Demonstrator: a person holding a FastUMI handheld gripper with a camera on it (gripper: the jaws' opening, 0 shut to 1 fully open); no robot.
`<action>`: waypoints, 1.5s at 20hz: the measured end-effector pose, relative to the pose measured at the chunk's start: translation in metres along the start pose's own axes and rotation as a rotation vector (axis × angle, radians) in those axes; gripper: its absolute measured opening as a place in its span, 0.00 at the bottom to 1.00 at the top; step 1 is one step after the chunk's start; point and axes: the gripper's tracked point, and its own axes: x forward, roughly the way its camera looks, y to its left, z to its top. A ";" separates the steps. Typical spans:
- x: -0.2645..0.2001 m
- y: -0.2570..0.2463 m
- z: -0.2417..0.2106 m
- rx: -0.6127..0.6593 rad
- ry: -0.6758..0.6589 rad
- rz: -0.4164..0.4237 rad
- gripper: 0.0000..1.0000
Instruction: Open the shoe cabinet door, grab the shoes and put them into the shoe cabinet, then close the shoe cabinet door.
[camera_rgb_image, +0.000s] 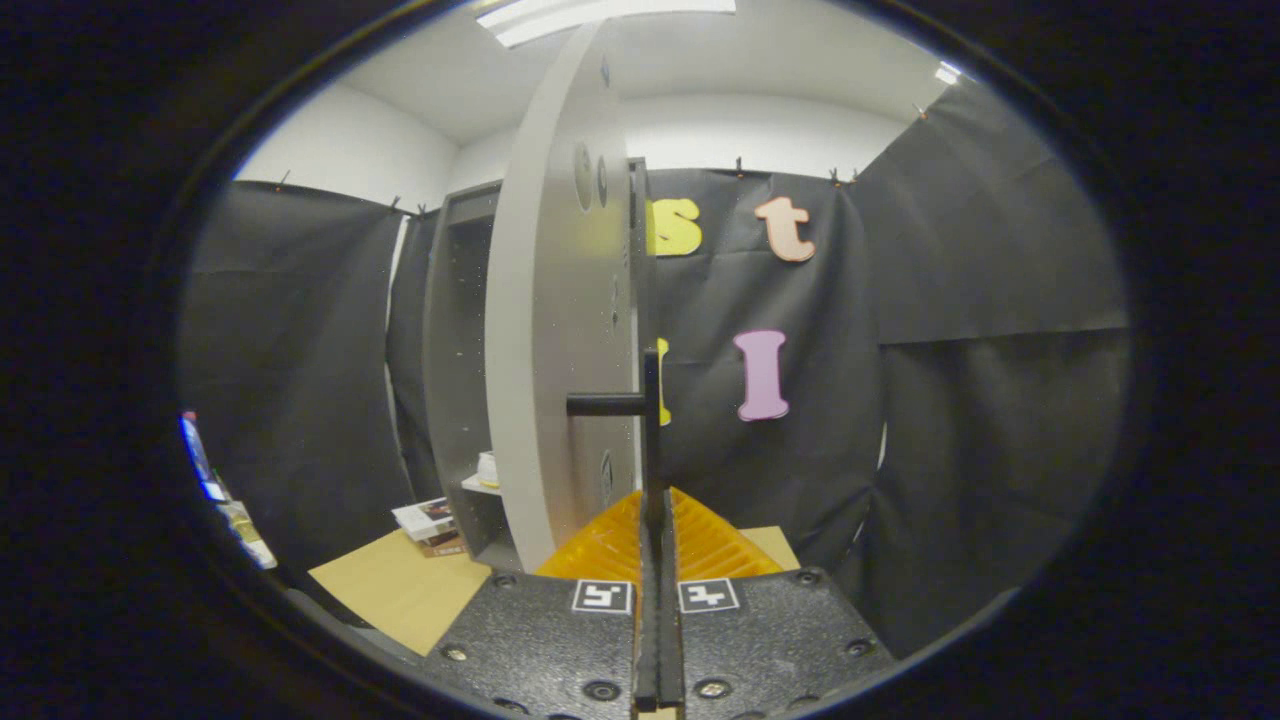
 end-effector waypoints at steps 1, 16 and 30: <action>0.001 -0.003 -0.002 -0.009 0.000 0.037 0.05; -0.085 0.013 -0.006 -0.100 -0.073 -0.116 0.34; -0.065 0.133 -0.099 -0.029 -0.048 -0.091 1.00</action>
